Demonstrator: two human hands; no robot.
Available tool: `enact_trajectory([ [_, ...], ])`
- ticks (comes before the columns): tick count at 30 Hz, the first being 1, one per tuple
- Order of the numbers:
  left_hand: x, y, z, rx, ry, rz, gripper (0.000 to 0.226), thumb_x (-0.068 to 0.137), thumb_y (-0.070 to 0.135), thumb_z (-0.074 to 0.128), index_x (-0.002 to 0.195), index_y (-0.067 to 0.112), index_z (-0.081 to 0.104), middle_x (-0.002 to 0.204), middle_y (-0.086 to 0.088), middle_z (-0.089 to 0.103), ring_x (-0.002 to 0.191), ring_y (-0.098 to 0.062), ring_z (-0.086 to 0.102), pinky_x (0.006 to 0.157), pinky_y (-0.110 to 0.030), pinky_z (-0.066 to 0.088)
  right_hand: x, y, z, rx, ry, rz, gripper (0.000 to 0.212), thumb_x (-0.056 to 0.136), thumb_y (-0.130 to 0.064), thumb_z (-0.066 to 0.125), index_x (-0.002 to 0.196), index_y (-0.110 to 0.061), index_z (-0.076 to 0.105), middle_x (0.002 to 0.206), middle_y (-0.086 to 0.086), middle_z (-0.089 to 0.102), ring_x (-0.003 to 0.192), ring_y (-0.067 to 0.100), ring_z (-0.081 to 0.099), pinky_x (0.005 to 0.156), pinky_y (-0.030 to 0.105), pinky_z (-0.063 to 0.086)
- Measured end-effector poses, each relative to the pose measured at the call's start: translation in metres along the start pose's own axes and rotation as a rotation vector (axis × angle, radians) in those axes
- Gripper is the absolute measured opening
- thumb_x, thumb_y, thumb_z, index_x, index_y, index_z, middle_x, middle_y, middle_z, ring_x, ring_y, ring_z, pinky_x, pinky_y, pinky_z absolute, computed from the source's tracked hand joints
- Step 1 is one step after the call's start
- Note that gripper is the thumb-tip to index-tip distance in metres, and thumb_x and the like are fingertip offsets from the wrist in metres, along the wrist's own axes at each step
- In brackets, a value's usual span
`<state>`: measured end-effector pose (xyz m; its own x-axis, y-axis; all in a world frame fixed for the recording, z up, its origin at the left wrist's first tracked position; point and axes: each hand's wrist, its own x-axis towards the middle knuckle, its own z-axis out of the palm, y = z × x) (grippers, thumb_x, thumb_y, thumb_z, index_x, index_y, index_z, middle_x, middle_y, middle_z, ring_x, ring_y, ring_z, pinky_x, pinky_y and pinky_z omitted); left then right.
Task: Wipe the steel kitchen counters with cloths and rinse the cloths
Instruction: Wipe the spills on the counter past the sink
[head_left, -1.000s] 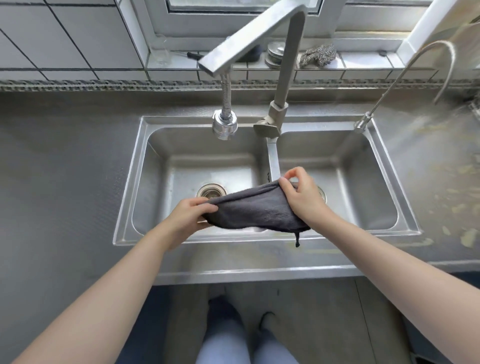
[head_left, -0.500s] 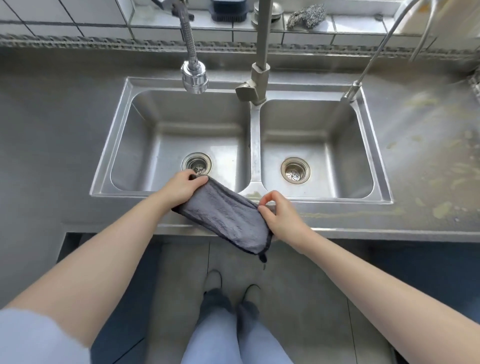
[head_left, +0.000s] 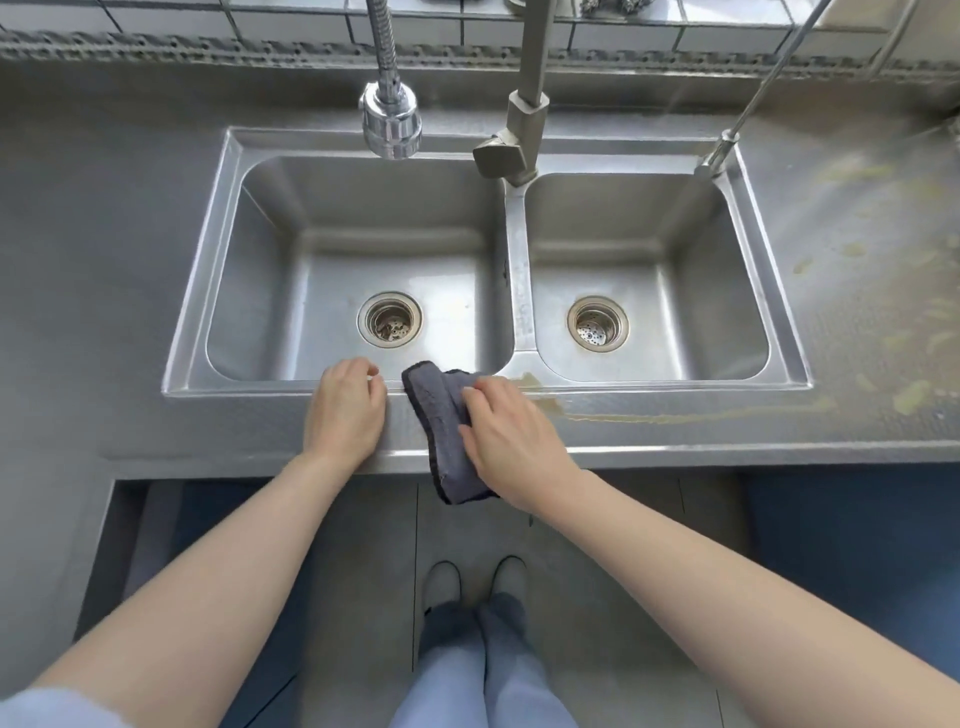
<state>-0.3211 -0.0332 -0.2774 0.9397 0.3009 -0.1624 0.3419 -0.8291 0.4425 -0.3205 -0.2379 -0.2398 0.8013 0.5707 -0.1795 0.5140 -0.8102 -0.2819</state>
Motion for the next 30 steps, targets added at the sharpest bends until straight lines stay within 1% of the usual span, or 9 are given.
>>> enact_trajectory([
  [5, -0.018, -0.025, 0.012, 0.058, 0.151, 0.165, 0.015, 0.095, 0.013, 0.048, 0.101, 0.010, 0.062, 0.103, -0.005, 0.065, 0.101, -0.027, 0.057, 0.113, -0.045, 0.028, 0.035, -0.028, 0.036, 0.016, 0.041, 0.038, 0.040, 0.099, -0.029, 0.040, 0.131, -0.005, 0.048, 0.131, 0.011, 0.051, 0.127, 0.032, 0.043, 0.112, 0.040, 0.028],
  [8, -0.019, -0.030, 0.018, 0.025, 0.219, 0.196, 0.020, 0.092, 0.013, 0.047, 0.098, 0.006, 0.065, 0.107, -0.009, 0.065, 0.102, -0.029, 0.057, 0.102, -0.043, 0.038, 0.040, -0.045, 0.055, 0.008, 0.079, 0.128, 0.044, 0.098, -0.033, 0.038, 0.136, -0.011, 0.047, 0.138, 0.005, 0.050, 0.134, 0.031, 0.040, 0.112, 0.045, 0.028],
  [12, -0.017, -0.035, 0.018, -0.067, 0.262, 0.146, 0.025, 0.092, 0.013, 0.043, 0.094, 0.002, 0.066, 0.104, -0.013, 0.062, 0.098, -0.031, 0.055, 0.091, -0.040, 0.041, 0.054, -0.061, 0.061, 0.039, 0.056, -0.001, 0.050, 0.099, -0.036, 0.037, 0.145, -0.015, 0.041, 0.147, 0.001, 0.046, 0.139, 0.029, 0.037, 0.110, 0.047, 0.029],
  [15, -0.018, -0.033, 0.017, -0.032, 0.254, 0.163, 0.024, 0.092, 0.017, 0.043, 0.093, 0.006, 0.064, 0.100, -0.009, 0.061, 0.094, -0.028, 0.053, 0.088, -0.039, 0.040, 0.040, -0.040, 0.056, -0.008, 0.035, -0.046, 0.053, 0.100, -0.039, 0.033, 0.148, -0.018, 0.038, 0.150, -0.001, 0.043, 0.139, 0.024, 0.036, 0.113, 0.043, 0.027],
  [17, -0.019, -0.031, 0.017, -0.009, 0.246, 0.175, 0.020, 0.091, 0.018, 0.045, 0.091, 0.009, 0.064, 0.097, -0.005, 0.061, 0.092, -0.025, 0.051, 0.088, -0.038, 0.039, 0.022, -0.011, 0.050, -0.048, 0.056, 0.044, 0.053, 0.098, -0.042, 0.033, 0.146, -0.020, 0.041, 0.147, -0.001, 0.047, 0.137, 0.023, 0.039, 0.116, 0.042, 0.024],
  [21, -0.020, -0.032, 0.018, 0.018, 0.247, 0.193, 0.022, 0.091, 0.019, 0.045, 0.093, 0.010, 0.065, 0.094, -0.004, 0.061, 0.090, -0.023, 0.051, 0.089, -0.036, 0.038, -0.021, 0.050, 0.041, -0.104, 0.175, 0.459, 0.055, 0.093, -0.042, 0.032, 0.135, -0.013, 0.053, 0.138, 0.006, 0.054, 0.131, 0.026, 0.045, 0.117, 0.046, 0.023],
  [24, -0.020, -0.031, 0.018, 0.039, 0.243, 0.195, 0.024, 0.091, 0.021, 0.043, 0.094, 0.011, 0.065, 0.094, -0.003, 0.061, 0.090, -0.023, 0.050, 0.089, -0.036, 0.038, -0.015, 0.046, 0.042, -0.089, 0.221, 0.668, 0.053, 0.092, -0.043, 0.033, 0.129, -0.012, 0.055, 0.134, 0.009, 0.055, 0.128, 0.031, 0.044, 0.117, 0.051, 0.020],
  [26, -0.021, -0.031, 0.018, 0.045, 0.241, 0.197, 0.023, 0.091, 0.021, 0.044, 0.095, 0.012, 0.065, 0.093, -0.002, 0.060, 0.090, -0.023, 0.050, 0.088, -0.036, 0.039, 0.003, 0.018, 0.047, -0.106, 0.210, 0.604, 0.048, 0.092, -0.043, 0.035, 0.127, -0.017, 0.054, 0.133, 0.006, 0.054, 0.124, 0.033, 0.045, 0.114, 0.053, 0.021],
  [30, -0.020, -0.033, 0.019, 0.051, 0.266, 0.208, 0.023, 0.089, 0.021, 0.044, 0.096, 0.011, 0.064, 0.093, -0.004, 0.061, 0.089, -0.025, 0.051, 0.087, -0.037, 0.039, 0.034, -0.041, 0.061, -0.052, 0.200, 0.244, 0.042, 0.094, -0.042, 0.041, 0.128, -0.022, 0.055, 0.131, 0.000, 0.057, 0.120, 0.033, 0.049, 0.109, 0.051, 0.031],
])
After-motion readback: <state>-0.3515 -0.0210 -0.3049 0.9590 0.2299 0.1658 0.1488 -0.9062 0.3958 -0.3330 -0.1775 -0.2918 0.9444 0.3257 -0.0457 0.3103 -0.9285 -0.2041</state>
